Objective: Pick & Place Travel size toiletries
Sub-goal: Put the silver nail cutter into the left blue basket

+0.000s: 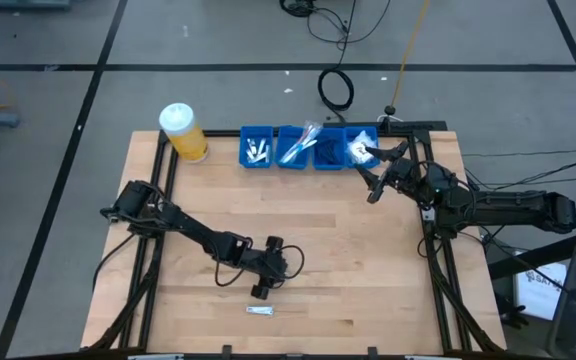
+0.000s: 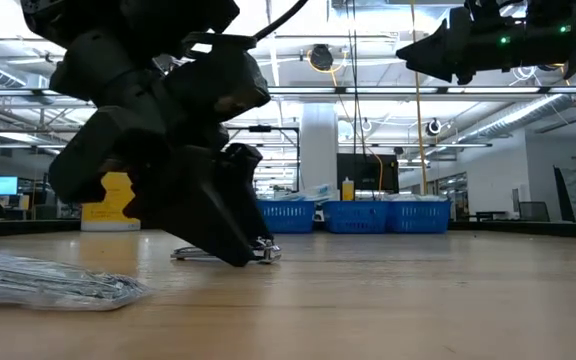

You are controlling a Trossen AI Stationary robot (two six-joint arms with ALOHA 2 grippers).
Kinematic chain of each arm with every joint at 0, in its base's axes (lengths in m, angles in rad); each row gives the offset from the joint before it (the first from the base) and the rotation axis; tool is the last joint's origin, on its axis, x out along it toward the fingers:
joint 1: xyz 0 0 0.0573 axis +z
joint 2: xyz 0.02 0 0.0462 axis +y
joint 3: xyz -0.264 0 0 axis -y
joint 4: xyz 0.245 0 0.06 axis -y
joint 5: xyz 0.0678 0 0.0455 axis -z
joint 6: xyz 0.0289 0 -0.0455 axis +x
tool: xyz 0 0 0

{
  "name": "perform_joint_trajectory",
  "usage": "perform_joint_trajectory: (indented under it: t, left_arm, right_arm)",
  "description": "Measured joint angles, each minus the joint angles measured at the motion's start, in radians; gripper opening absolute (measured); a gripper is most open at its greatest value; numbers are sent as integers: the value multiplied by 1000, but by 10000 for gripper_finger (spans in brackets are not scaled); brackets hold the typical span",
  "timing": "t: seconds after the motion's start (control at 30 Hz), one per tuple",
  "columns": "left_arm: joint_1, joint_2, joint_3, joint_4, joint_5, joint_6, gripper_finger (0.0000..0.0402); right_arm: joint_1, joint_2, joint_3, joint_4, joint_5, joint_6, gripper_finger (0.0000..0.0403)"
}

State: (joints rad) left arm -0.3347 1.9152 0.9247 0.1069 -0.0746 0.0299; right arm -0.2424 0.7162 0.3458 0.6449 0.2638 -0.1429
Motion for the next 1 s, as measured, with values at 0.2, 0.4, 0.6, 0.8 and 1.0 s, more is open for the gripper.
perform_joint_trajectory:
  t: [0.2,0.4,0.6,0.8,1.0]
  left_arm:
    - [0,2,-1,11,16,-11,157]
    - [0,2,-2,3,41,-50,96]
    - [6,3,-2,3,29,-30,45]
    - [16,-20,-5,13,-13,-4,43]
    - [21,-144,-7,5,-123,45,57]
  right_arm:
    - [0,0,0,1,0,0,256]
    - [0,0,0,0,0,0,256]
    - [0,0,0,0,0,0,256]
    - [0,0,0,0,1,0,256]
    - [0,0,0,0,1,0,256]
